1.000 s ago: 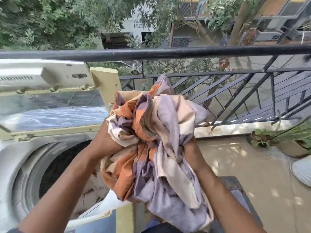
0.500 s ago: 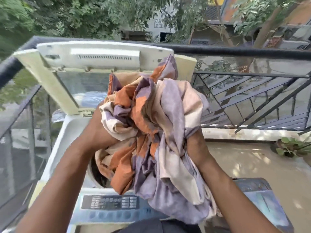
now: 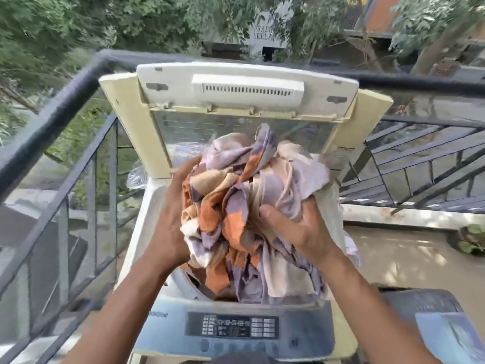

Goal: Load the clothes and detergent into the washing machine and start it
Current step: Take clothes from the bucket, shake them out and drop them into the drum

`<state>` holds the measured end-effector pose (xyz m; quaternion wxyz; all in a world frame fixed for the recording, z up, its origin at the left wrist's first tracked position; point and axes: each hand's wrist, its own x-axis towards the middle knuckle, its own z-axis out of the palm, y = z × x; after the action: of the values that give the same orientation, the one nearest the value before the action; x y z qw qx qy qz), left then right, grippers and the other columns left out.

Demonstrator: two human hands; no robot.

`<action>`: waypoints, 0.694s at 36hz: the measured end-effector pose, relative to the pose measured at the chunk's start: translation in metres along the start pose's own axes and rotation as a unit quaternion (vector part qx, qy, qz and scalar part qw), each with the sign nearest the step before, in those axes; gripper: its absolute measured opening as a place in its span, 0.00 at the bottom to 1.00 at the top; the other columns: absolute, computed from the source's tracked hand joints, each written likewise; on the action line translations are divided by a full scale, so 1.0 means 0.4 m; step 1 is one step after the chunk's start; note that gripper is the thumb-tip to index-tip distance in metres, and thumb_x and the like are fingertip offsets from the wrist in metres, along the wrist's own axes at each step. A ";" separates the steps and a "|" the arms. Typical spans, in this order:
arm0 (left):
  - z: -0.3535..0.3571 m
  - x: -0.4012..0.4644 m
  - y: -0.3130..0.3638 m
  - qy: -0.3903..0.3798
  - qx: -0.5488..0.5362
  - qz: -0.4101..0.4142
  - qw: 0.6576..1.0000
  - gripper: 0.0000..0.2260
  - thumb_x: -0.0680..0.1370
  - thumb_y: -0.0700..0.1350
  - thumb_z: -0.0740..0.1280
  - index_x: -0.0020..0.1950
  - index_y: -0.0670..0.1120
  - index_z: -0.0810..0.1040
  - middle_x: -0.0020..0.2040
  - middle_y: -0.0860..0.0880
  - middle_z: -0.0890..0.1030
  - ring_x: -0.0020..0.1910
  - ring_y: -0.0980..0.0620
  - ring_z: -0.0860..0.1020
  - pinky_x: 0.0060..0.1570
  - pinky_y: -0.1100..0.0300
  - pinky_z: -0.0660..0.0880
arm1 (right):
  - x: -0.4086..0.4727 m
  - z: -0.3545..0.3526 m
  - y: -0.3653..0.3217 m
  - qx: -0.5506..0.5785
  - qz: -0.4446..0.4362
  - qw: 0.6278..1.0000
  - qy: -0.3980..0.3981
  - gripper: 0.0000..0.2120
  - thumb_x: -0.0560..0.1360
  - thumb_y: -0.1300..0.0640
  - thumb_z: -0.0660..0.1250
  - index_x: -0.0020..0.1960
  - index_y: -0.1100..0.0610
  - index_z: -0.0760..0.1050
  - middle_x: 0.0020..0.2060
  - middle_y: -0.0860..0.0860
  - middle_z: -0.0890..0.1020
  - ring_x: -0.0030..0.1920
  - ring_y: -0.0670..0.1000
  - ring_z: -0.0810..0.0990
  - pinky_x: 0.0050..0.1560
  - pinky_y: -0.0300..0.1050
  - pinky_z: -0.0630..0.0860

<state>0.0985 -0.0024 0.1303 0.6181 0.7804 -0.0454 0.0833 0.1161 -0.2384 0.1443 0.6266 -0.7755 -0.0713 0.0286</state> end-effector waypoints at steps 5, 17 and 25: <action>-0.027 0.027 -0.218 -0.152 0.305 0.095 0.935 0.52 0.68 0.50 0.81 0.86 0.57 0.56 0.86 0.53 0.58 0.84 0.47 0.62 0.80 0.44 0.66 | 0.048 0.027 0.215 -0.150 0.126 0.979 0.057 0.16 0.71 0.39 0.72 0.52 0.49 0.82 0.48 0.46 0.86 0.53 0.49 0.85 0.57 0.53 0.80; 0.011 -0.016 -0.384 -0.212 0.357 -0.104 0.904 0.30 0.75 0.40 0.70 0.77 0.53 0.71 0.71 0.48 0.78 0.66 0.44 0.79 0.59 0.48 0.81 | 0.014 0.123 0.423 -0.436 0.125 0.889 0.068 0.34 0.74 0.61 0.70 0.77 0.53 0.64 0.73 0.55 0.69 0.72 0.58 0.69 0.66 0.53 0.74; 0.083 -0.021 -0.481 -0.362 0.431 -0.171 0.809 0.35 0.75 0.50 0.59 0.85 0.49 0.62 0.78 0.42 0.71 0.75 0.37 0.72 0.71 0.43 0.74 | 0.020 0.196 0.524 -0.593 0.053 0.747 -0.295 0.38 0.73 0.51 0.73 0.78 0.39 0.60 0.79 0.58 0.64 0.76 0.68 0.62 0.70 0.71 0.67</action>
<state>0.1261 0.0096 -0.0626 0.1617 0.9353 -0.0910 -0.3012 0.1290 -0.2041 -0.0766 -0.0141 -0.9464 -0.2144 0.2411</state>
